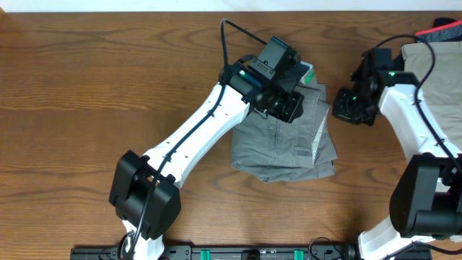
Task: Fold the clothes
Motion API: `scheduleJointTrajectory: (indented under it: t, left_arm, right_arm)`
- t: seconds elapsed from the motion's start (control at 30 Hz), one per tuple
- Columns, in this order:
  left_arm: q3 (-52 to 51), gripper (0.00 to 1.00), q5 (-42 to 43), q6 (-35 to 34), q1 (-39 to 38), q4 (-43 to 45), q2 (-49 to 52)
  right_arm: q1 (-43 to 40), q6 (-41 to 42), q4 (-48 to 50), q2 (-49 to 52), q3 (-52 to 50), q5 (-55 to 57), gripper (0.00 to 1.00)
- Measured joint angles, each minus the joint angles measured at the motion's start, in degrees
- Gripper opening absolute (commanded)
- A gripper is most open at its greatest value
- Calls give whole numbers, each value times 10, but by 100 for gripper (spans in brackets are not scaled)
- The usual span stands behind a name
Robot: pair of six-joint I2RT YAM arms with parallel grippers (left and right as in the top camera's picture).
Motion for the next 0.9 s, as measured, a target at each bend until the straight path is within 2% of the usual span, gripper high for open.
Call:
scheduleJointTrajectory:
  t: [0.03,0.1,0.3,0.47,0.77,0.9]
  left_arm:
    - [0,40,-4,1,5,-9,0]
    - [0,56,-10,-1,21,-29,0]
    - [0,68,-21,0,98,-86,0]
    - [0,72,-23,-1,148,-106,0]
    - [0,73,-23,-1,167,-116,0]
    - [0,73,-23,-1,167,-116,0]
  right_arm:
    - [-1,-3,-9,0,5,-2,38]
    - [0,-14,-32,0,7,-5,40]
    - [3,-20,-47,0,-8,-29,40]
    - [3,-23,15,0,-49,-80,44]
    - [16,-24,84,0,-86,-115,34]
    - [19,-22,109,1,-94,-114,34]
